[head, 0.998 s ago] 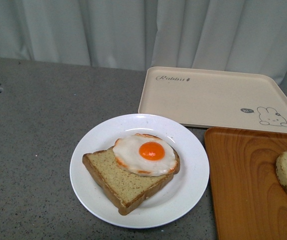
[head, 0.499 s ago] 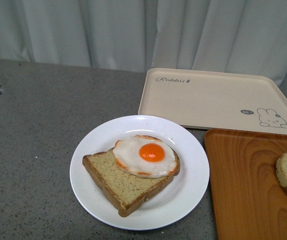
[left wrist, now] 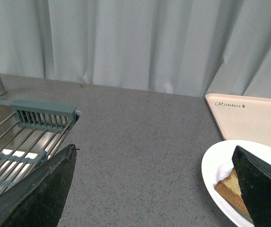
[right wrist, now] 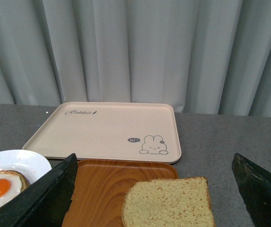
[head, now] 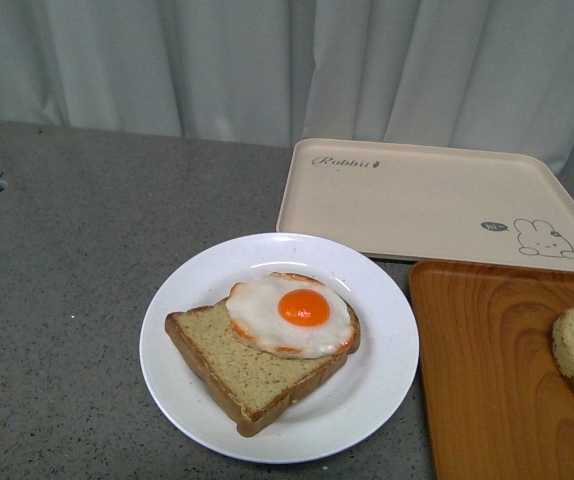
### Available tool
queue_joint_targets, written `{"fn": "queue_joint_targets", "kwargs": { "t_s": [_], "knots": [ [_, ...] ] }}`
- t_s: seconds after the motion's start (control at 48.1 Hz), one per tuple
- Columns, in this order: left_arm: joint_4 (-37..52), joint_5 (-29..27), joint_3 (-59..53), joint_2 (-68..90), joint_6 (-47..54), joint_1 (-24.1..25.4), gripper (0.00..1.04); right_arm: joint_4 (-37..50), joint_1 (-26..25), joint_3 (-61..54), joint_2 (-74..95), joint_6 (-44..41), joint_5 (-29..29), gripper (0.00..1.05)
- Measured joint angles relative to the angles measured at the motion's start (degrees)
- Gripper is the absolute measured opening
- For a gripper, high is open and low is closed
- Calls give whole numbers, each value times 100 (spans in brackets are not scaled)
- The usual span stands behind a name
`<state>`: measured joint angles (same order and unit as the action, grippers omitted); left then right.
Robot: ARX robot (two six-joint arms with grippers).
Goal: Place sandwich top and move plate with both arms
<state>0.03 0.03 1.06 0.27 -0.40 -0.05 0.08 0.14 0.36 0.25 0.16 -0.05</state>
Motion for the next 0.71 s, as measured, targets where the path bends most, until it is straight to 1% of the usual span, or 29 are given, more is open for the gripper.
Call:
{"fn": "queue_joint_targets", "kwargs": {
  "t_s": [0.707],
  "knots": [
    [0,0,0,0,0,0,98,0,0,0,0,0,0,96]
  ]
}}
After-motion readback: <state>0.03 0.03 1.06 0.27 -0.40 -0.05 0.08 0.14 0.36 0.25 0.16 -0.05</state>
